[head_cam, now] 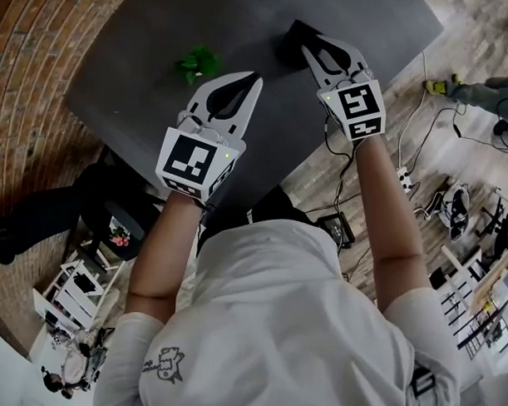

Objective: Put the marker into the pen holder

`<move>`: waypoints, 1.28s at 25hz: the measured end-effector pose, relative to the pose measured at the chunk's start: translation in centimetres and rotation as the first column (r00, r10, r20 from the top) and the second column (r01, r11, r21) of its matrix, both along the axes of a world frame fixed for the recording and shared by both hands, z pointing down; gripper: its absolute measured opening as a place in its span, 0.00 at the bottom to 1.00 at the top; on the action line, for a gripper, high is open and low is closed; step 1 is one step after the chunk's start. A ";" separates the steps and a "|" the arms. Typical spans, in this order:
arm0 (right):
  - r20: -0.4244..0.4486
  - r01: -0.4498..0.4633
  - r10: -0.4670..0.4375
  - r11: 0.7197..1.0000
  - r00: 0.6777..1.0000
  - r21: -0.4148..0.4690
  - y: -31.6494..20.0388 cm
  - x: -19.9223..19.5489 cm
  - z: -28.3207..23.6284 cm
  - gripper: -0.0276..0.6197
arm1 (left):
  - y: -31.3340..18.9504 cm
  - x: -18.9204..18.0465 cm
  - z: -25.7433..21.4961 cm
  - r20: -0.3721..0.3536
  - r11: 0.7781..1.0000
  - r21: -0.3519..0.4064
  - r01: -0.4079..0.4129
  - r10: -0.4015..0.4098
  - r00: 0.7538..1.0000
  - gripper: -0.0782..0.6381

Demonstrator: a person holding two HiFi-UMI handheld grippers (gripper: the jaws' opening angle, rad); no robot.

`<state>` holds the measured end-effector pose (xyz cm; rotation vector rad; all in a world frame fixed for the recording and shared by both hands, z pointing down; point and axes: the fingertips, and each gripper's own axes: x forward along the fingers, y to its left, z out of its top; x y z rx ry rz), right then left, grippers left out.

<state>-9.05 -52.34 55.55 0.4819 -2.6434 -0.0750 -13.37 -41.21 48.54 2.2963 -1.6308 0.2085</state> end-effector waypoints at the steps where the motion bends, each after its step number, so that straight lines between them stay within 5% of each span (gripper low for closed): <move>1: -0.008 0.000 0.000 1.000 1.000 -0.006 0.0 0.0 0.4 0.18 | 0.0 0.0 0.1 -0.001 1.000 -0.003 0.000 0.000 1.000 0.12; 10: -0.070 -0.022 0.019 0.999 0.997 -0.039 -0.3 0.4 3.4 0.18 | 0.5 0.3 0.8 -0.001 1.000 -0.024 -0.004 0.004 1.000 0.12; 32: 0.025 -0.069 0.069 0.997 0.997 -0.022 5.5 2.0 -2.4 0.23 | 5.9 0.6 -2.5 0.025 0.999 0.021 -0.026 0.025 0.999 0.12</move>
